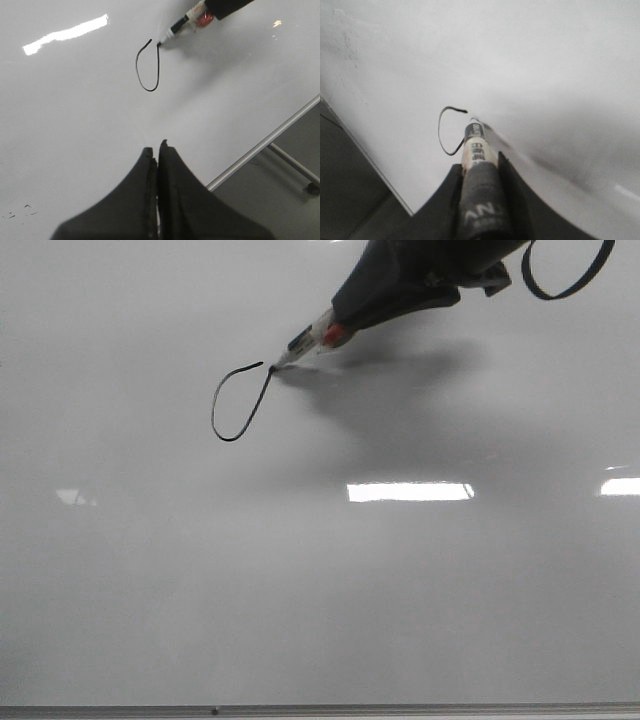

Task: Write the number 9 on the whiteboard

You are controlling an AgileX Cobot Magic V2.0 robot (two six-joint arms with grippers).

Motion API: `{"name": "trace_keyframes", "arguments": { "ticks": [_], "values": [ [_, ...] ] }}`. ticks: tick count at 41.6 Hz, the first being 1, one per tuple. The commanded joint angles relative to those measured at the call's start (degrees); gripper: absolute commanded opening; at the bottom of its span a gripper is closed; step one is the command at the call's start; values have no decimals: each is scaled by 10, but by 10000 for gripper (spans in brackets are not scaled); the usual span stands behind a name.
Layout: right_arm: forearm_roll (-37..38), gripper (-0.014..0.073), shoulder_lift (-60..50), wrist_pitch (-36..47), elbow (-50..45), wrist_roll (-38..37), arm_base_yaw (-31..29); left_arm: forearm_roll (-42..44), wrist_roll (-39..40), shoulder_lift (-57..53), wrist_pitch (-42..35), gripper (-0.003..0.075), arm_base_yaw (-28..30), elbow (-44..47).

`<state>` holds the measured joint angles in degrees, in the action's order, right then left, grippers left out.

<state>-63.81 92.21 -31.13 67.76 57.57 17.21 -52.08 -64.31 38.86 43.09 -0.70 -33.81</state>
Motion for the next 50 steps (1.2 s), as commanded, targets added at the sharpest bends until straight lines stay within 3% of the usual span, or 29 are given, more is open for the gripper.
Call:
{"name": "trace_keyframes", "arguments": {
  "ticks": [1, 21, 27, 33, 37, 40, 44, 46, 50],
  "values": [
    [-7, -59, -24, 43, 21, 8, -5, -32, 1, 0, -15, -19, 2, -16],
    [38, -59, 70, 30, -57, 8, 42, -32, 1, 0, -14, -19, 2, -16],
    [32, -59, 23, -52, -57, 20, 42, -36, 1, 0, -14, -19, 2, -16],
    [31, -59, -50, -135, -48, 96, 42, -39, -21, 1, 31, -8, 0, -24],
    [36, -59, -79, -190, -27, 171, 42, -38, -31, 33, 68, 102, -4, -52],
    [38, -59, -87, -225, -10, 213, 48, -31, -43, 71, 76, 260, -19, -79],
    [54, -59, -90, -244, 12, 229, 70, -3, -70, 137, 75, 491, -80, -115],
    [80, -59, -90, -245, 24, 229, 92, 35, -71, 175, 67, 520, -140, -136],
    [138, -59, -89, -237, 40, 228, 150, 135, -30, 242, 29, 470, -267, -173]
  ]
}}
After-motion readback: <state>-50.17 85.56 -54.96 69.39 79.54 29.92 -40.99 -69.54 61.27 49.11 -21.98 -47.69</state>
